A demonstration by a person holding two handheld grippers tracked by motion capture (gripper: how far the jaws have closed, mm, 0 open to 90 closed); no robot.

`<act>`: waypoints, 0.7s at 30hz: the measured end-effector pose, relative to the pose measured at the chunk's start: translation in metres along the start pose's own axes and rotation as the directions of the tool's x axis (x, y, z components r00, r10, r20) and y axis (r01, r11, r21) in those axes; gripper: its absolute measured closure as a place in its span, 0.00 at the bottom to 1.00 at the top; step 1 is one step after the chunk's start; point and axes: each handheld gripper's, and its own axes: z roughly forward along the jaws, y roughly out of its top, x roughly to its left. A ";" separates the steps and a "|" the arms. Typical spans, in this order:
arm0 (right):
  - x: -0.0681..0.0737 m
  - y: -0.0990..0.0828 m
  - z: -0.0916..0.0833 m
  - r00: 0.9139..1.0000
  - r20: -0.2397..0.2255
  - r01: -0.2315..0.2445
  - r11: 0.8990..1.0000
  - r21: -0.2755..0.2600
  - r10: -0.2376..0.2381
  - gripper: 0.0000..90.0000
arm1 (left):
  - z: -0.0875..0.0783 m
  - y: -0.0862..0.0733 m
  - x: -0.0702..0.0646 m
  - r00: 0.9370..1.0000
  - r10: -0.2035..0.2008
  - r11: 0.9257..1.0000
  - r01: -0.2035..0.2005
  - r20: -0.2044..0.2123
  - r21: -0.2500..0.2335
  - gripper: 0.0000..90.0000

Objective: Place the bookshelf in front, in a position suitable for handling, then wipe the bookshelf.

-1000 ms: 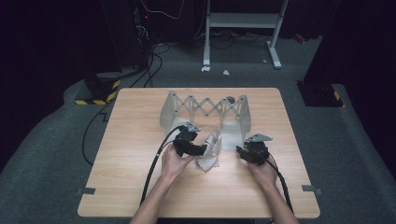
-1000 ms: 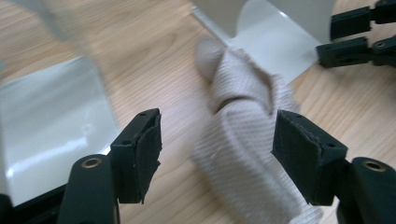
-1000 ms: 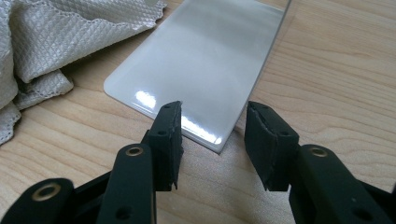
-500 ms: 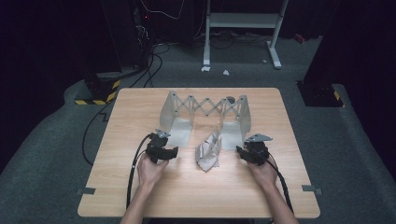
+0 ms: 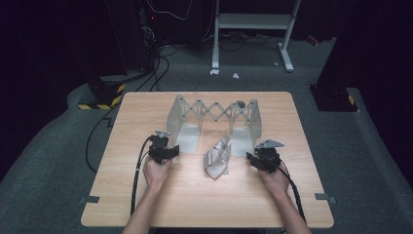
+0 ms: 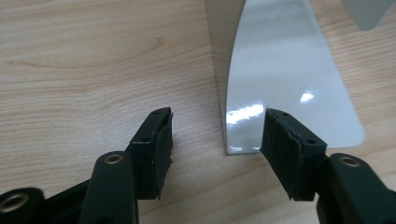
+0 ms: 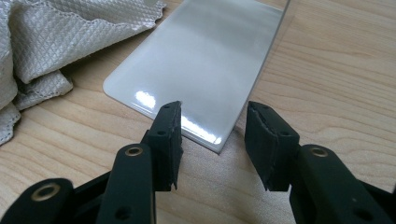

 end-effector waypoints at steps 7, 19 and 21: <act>0.000 0.000 0.000 1.000 0.002 0.000 1.000 0.001 0.000 0.63 | 0.006 0.000 0.002 1.000 0.006 0.999 -0.007 -0.031 -0.049 0.64; 0.002 0.000 0.000 1.000 0.008 -0.003 1.000 0.001 0.003 0.63 | 0.004 -0.001 0.000 1.000 0.004 0.999 -0.004 0.018 -0.047 0.97; 0.001 0.000 0.000 1.000 0.009 -0.001 1.000 0.000 0.001 0.62 | 0.003 -0.001 0.000 1.000 0.006 0.999 -0.005 0.015 -0.041 0.98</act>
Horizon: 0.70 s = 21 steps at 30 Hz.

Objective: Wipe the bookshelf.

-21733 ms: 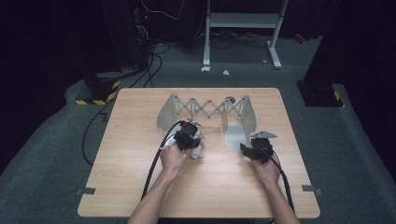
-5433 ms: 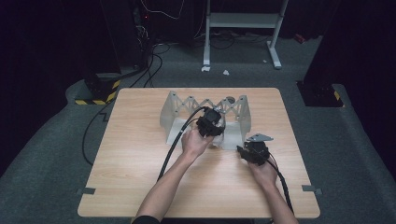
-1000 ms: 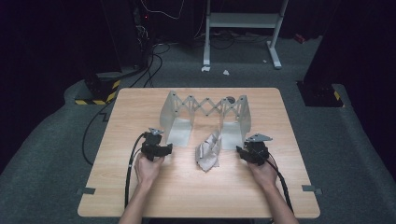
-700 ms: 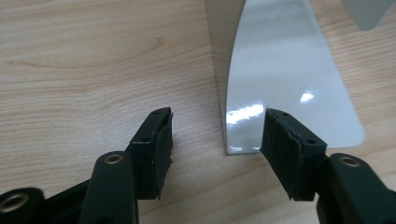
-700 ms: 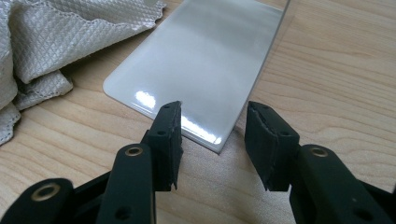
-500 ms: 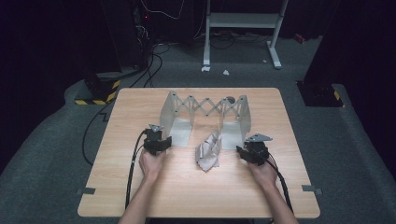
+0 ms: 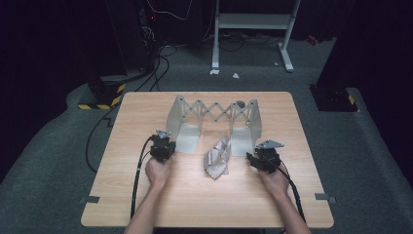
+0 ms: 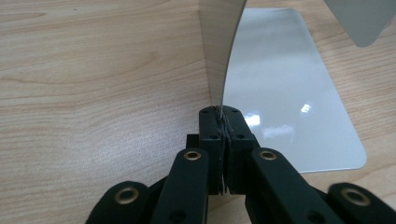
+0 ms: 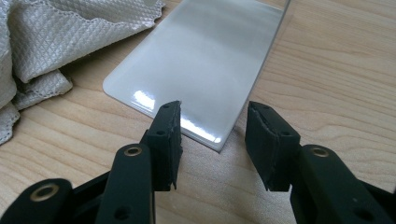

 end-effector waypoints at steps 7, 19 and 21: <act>0.003 0.000 0.000 1.000 -0.002 -0.003 1.000 0.009 0.003 0.49 | -0.008 -0.008 -0.003 1.000 -0.022 1.000 0.022 -0.010 -0.002 0.98; 0.017 0.001 -0.025 0.998 -0.054 -0.031 0.999 -0.022 0.029 0.50 | -0.018 -0.019 -0.010 1.000 0.008 1.000 -0.008 -0.005 -0.008 0.96; 0.025 0.003 -0.029 0.998 -0.068 0.003 0.999 -0.035 -0.005 0.52 | -0.019 -0.021 -0.009 1.000 0.016 1.000 -0.016 0.006 -0.012 0.94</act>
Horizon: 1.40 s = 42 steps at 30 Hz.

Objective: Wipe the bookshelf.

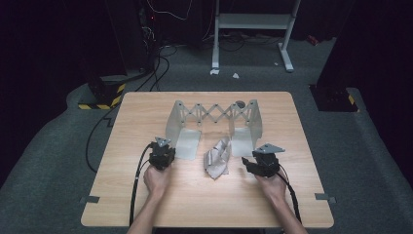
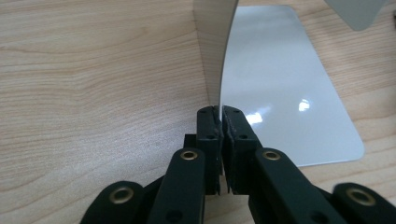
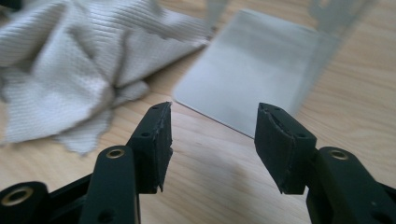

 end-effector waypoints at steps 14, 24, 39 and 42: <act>0.044 0.032 0.018 0.984 -0.143 0.096 0.994 -0.055 -0.103 0.39 | 0.001 -0.006 -0.002 1.000 0.015 0.999 -0.015 0.004 -0.044 0.80; 0.057 0.044 0.039 0.982 -0.158 0.101 0.994 -0.044 -0.107 0.28 | 0.001 -0.006 -0.004 0.999 0.040 0.998 -0.040 0.007 -0.038 0.66; 0.069 0.041 0.066 0.982 -0.142 0.138 0.989 0.060 -0.128 0.28 | 0.001 -0.006 -0.006 0.999 0.049 0.998 -0.049 0.011 -0.032 0.53; 0.071 0.039 0.069 0.981 -0.129 0.157 0.984 0.079 -0.146 0.35 | 0.002 -0.006 -0.006 0.999 0.051 0.998 -0.051 0.011 -0.032 0.51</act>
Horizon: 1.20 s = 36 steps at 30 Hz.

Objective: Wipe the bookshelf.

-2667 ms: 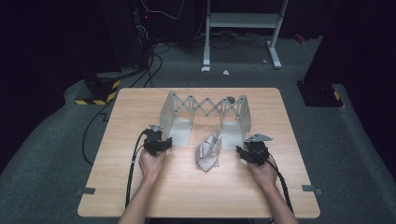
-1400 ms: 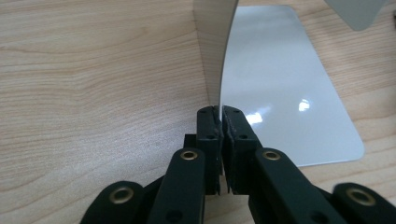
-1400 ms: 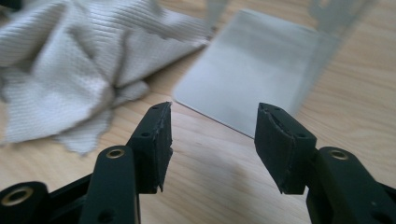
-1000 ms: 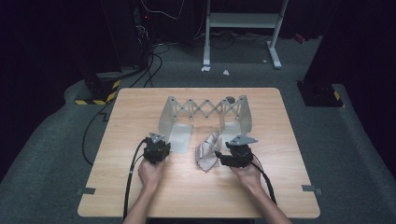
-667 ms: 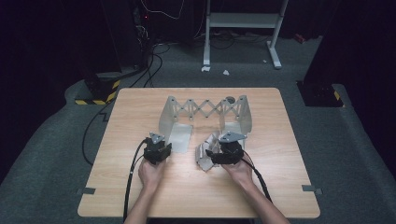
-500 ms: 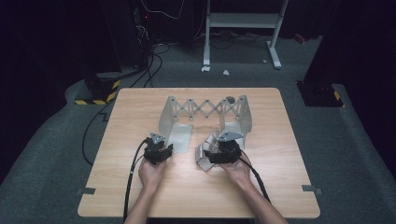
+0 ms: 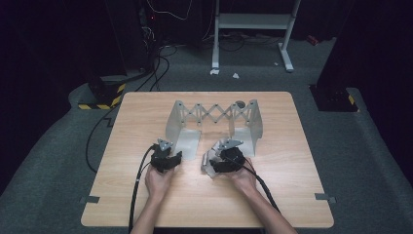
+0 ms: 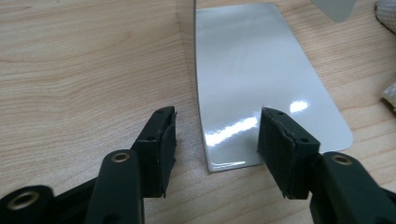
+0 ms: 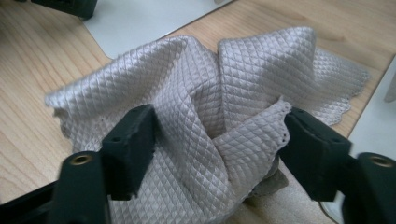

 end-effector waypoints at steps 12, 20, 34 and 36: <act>0.001 -0.003 0.000 0.998 -0.062 0.008 1.000 -0.001 -0.008 0.73 | 0.000 0.000 -0.002 1.000 0.000 1.000 0.000 0.001 0.004 0.47; -0.003 -0.005 -0.007 0.996 -0.086 0.029 0.999 -0.020 -0.030 0.85 | 0.000 0.000 -0.002 1.000 0.010 1.000 -0.010 0.004 0.009 0.43; -0.025 -0.013 -0.045 1.000 -0.010 -0.006 0.999 -0.052 0.005 0.86 | 0.000 -0.001 -0.002 1.000 0.009 1.000 -0.009 0.006 0.007 0.43; -0.036 -0.018 -0.051 0.999 0.021 -0.035 0.998 -0.053 0.036 0.86 | -0.001 -0.001 -0.002 1.000 0.009 1.000 -0.009 0.006 0.008 0.43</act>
